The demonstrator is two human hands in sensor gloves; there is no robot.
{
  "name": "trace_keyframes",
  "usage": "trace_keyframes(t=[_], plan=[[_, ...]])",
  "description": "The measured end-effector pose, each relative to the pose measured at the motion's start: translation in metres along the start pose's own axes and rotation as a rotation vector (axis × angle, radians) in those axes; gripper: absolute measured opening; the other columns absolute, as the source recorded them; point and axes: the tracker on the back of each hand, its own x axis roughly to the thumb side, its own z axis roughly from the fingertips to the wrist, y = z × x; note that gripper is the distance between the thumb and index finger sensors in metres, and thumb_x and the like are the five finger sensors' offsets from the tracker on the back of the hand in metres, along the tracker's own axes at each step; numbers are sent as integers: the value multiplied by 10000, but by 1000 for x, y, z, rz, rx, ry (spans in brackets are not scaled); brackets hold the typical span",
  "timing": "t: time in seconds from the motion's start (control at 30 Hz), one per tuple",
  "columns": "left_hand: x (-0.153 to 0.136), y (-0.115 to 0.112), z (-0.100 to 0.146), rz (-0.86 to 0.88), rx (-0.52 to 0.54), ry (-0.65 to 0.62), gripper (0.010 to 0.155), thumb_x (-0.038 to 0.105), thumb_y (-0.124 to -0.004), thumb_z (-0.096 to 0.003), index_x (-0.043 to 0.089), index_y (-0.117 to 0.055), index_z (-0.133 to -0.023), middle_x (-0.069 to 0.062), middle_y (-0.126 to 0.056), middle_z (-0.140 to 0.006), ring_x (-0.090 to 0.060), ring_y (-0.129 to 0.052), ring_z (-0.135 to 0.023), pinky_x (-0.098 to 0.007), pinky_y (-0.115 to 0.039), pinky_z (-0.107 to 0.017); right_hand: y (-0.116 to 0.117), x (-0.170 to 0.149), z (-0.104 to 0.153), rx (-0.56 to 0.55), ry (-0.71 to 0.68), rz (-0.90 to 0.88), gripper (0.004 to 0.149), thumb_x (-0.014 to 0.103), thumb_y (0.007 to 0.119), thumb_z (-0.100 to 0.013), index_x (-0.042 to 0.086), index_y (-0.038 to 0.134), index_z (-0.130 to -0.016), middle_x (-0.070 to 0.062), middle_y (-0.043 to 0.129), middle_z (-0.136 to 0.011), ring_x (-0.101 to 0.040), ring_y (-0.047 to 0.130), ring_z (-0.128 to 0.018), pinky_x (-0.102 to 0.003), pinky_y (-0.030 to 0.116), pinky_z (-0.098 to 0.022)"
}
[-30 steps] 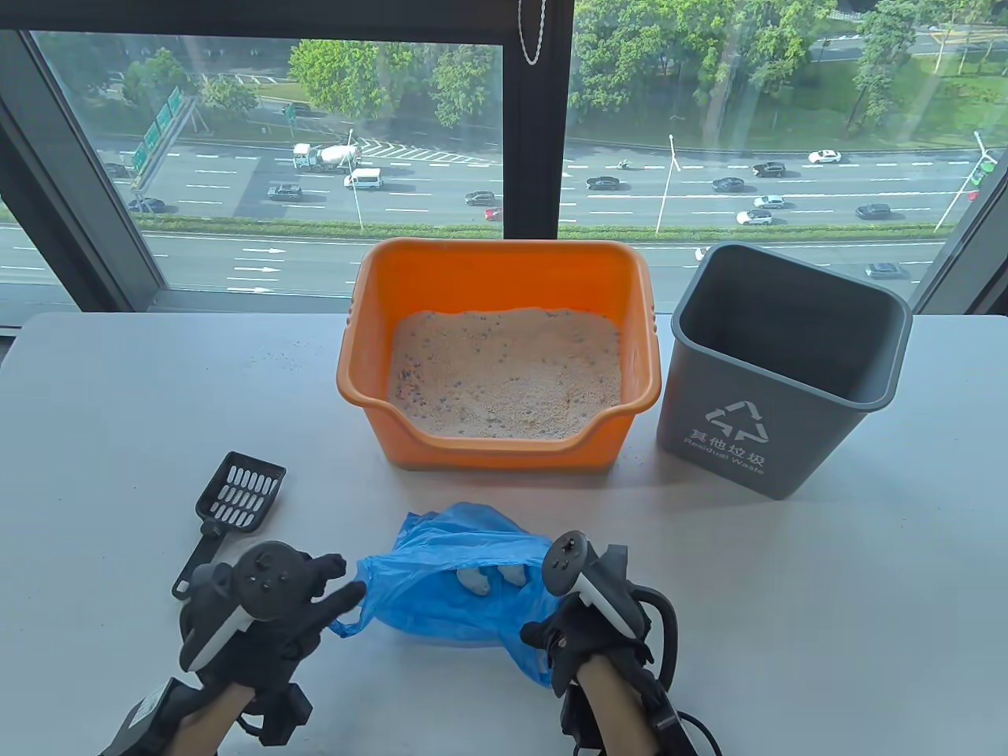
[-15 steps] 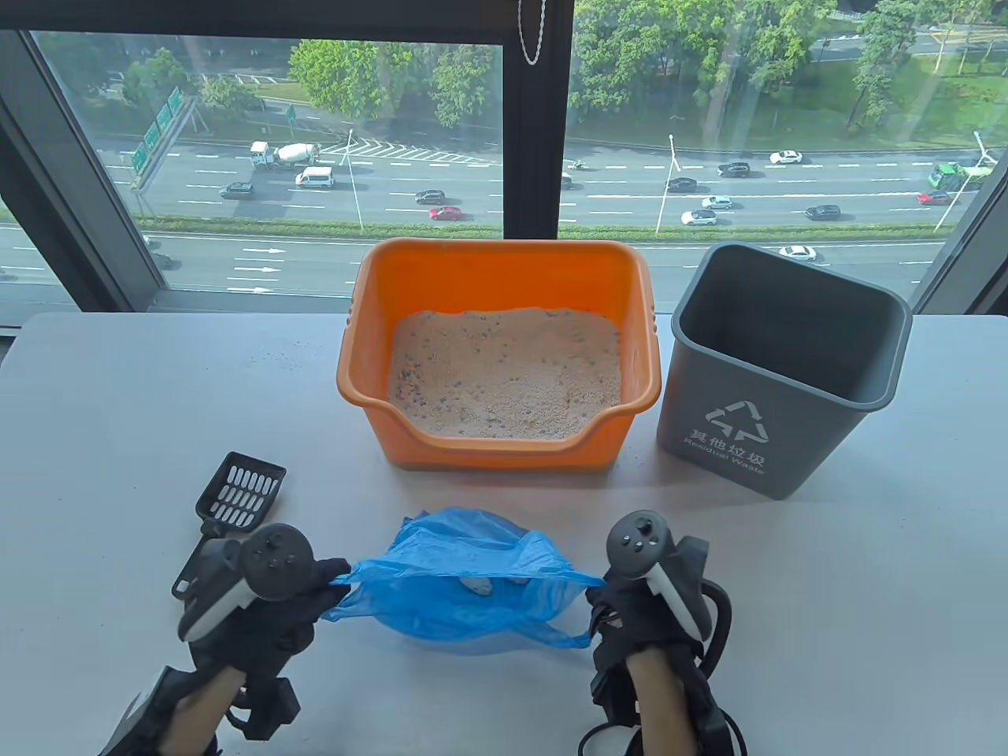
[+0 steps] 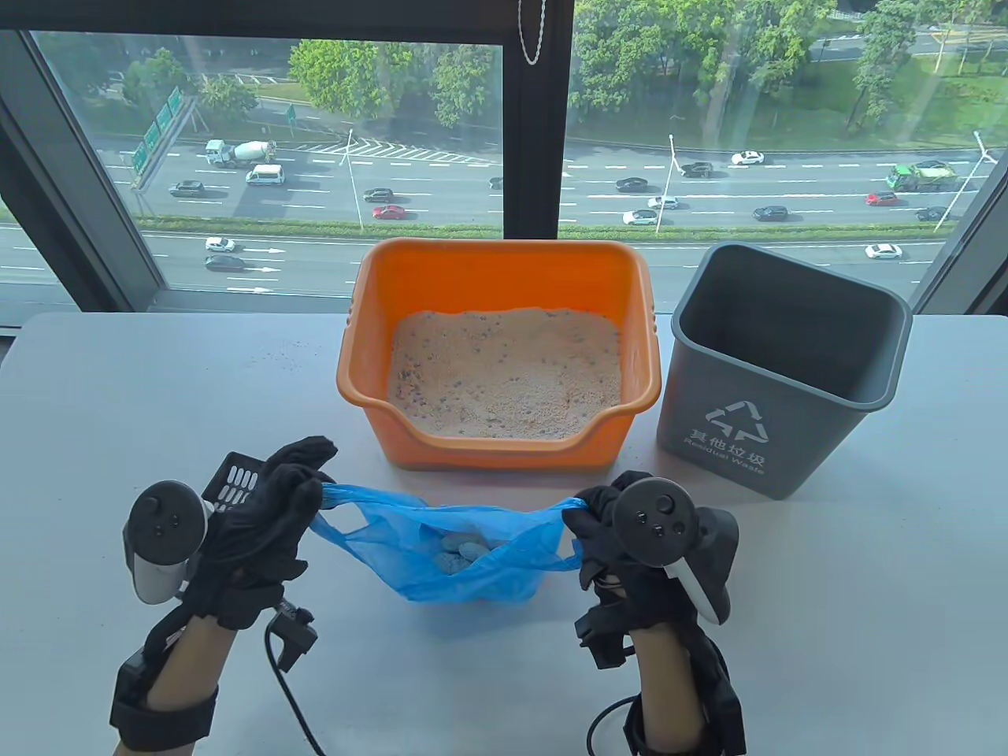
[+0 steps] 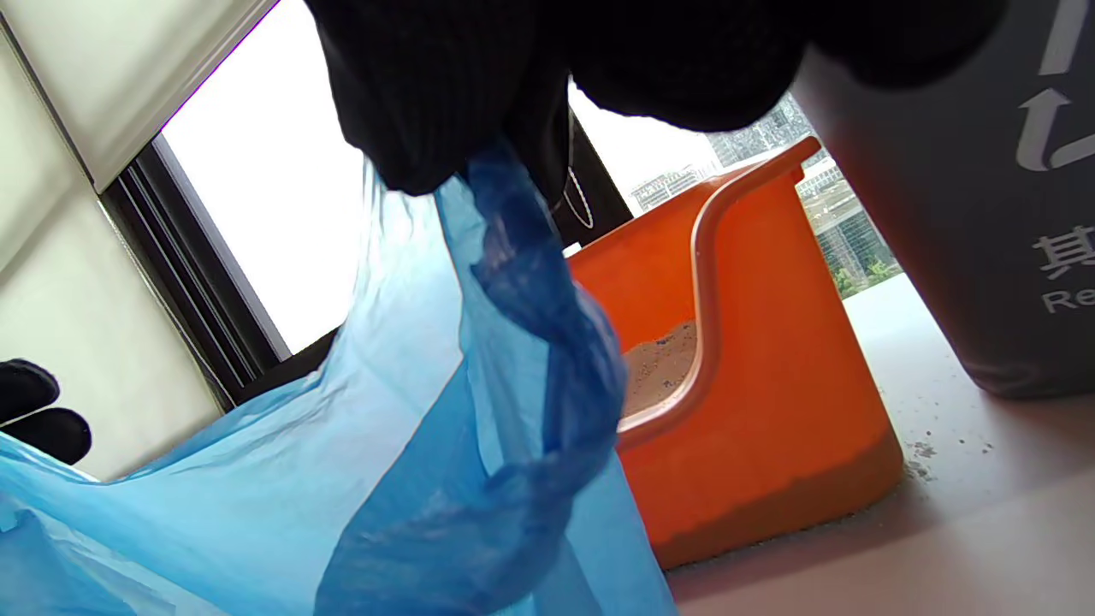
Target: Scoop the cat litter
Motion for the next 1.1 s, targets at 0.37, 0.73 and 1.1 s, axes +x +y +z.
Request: trace_keyframes(t=[0.37,0.73,1.1], plan=[[-43,-76,-45,210,-208,180,358,539,-414,-487,535,-528,-826,141,-886,-609,-265,-1051,-589,-385,-843,-448,8,26,-3,18,-180,-42,325,337,882,-394,181,910,-676,-185,730,-793,-214,791,-510,-468,680,-448],[-52,-137,-56,12,-278,202,961,745,-284,-316,239,-676,-1033,60,-789,-712,-22,-847,-244,-269,-771,-264,27,20,-13,145,-284,-274,322,360,900,-380,222,929,-669,-187,720,-819,-227,786,-538,-475,671,-466],[-43,-153,-54,-222,-700,155,646,535,-787,-493,217,-642,-1036,93,-771,-691,-46,-841,-240,-294,-781,-293,61,23,-23,233,-240,-405,334,395,918,-363,221,952,-646,-160,757,-780,-220,798,-512,-472,687,-442]])
